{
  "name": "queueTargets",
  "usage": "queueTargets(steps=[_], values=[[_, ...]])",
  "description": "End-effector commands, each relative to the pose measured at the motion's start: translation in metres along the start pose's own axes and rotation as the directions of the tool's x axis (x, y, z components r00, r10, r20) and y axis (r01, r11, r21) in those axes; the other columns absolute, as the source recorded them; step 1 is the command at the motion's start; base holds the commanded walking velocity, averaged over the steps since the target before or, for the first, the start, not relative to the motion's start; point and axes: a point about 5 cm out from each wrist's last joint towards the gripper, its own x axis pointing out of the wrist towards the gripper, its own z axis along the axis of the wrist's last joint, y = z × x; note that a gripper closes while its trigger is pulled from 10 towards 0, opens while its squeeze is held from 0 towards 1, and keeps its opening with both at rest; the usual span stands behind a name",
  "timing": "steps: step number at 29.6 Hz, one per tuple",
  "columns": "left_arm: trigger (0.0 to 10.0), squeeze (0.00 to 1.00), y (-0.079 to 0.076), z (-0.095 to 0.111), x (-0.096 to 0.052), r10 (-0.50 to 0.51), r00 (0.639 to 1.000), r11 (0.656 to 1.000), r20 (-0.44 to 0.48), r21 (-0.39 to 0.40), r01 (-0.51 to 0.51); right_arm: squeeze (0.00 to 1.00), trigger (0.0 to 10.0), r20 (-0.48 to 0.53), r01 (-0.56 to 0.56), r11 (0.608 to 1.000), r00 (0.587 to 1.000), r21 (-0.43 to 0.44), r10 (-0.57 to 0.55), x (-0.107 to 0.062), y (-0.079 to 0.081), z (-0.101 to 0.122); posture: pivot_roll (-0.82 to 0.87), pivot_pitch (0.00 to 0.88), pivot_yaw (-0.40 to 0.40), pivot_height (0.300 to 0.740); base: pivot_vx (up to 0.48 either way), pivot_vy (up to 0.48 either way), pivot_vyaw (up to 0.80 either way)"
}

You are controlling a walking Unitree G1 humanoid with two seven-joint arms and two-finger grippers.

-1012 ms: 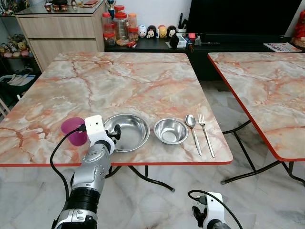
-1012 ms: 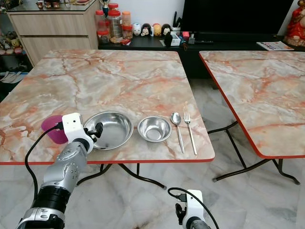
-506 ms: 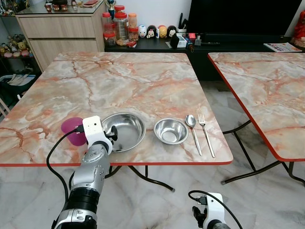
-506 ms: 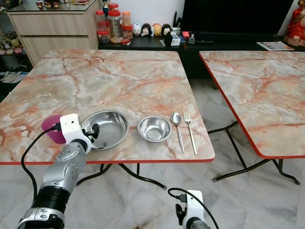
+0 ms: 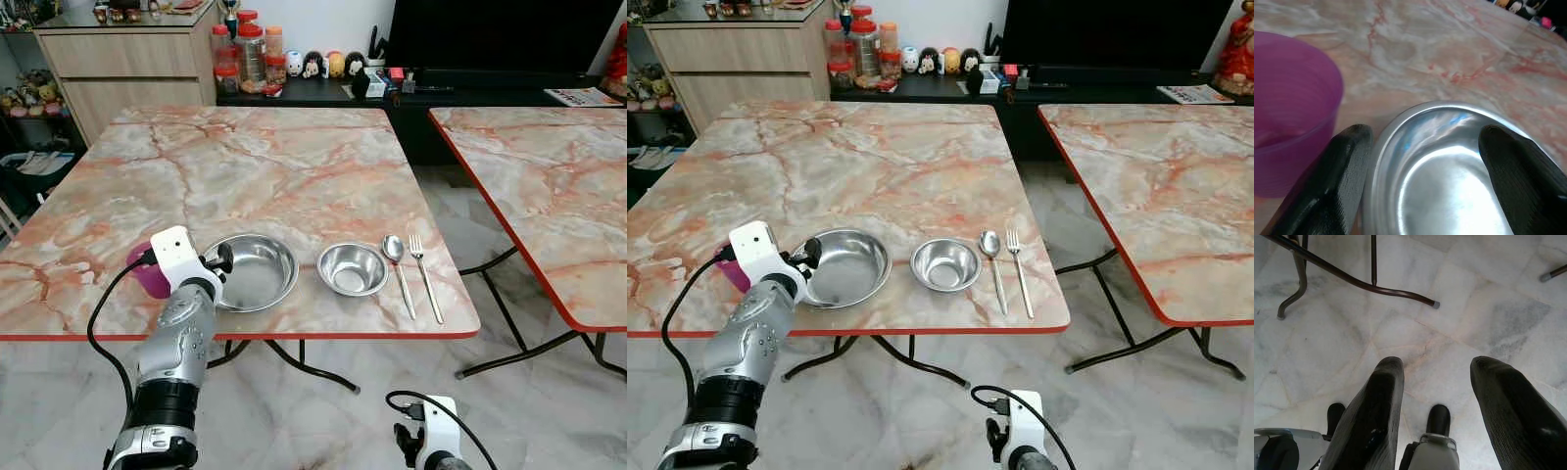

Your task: Setting the table

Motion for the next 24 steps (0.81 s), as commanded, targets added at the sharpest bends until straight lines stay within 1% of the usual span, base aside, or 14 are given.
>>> queueTargets(steps=[1,4,10,18,24], values=[[10.0,0.0,0.001,-0.002,-0.003,0.0,1.0,0.999,-0.006,0.04,0.0,0.0,10.0,0.009,0.003,1.0,1.0,0.006,-0.003,0.0,-0.001,0.001,0.09,0.0,-0.027,0.74,0.0,0.0,0.0],[10.0,0.0,0.002,-0.005,-0.003,0.006,1.0,0.999,-0.017,0.051,-0.005,0.0,10.0,0.011,0.002,1.0,1.0,0.002,-0.002,0.0,-0.002,0.002,0.09,0.0,-0.028,0.74,0.0,0.0,0.0],[10.0,0.0,-0.003,-0.009,-0.005,0.002,1.0,0.993,-0.018,0.114,0.001,0.0,10.0,0.015,0.003,1.0,1.0,0.0,-0.003,0.0,-0.002,0.004,0.09,0.0,-0.036,0.74,0.0,0.0,0.0],[10.0,0.0,-0.007,-0.012,-0.005,-0.004,1.0,0.99,-0.025,0.141,0.007,0.0,10.0,0.016,0.006,1.0,1.0,0.003,-0.006,0.0,-0.003,0.003,0.09,0.0,-0.037,0.74,0.0,0.0,0.0],[10.0,0.0,-0.007,-0.013,-0.005,0.008,1.0,0.982,-0.015,0.188,-0.006,0.0,10.0,0.018,0.019,1.0,1.0,0.007,-0.019,0.0,-0.005,0.003,0.08,0.0,-0.037,0.74,0.0,0.0,0.0]])
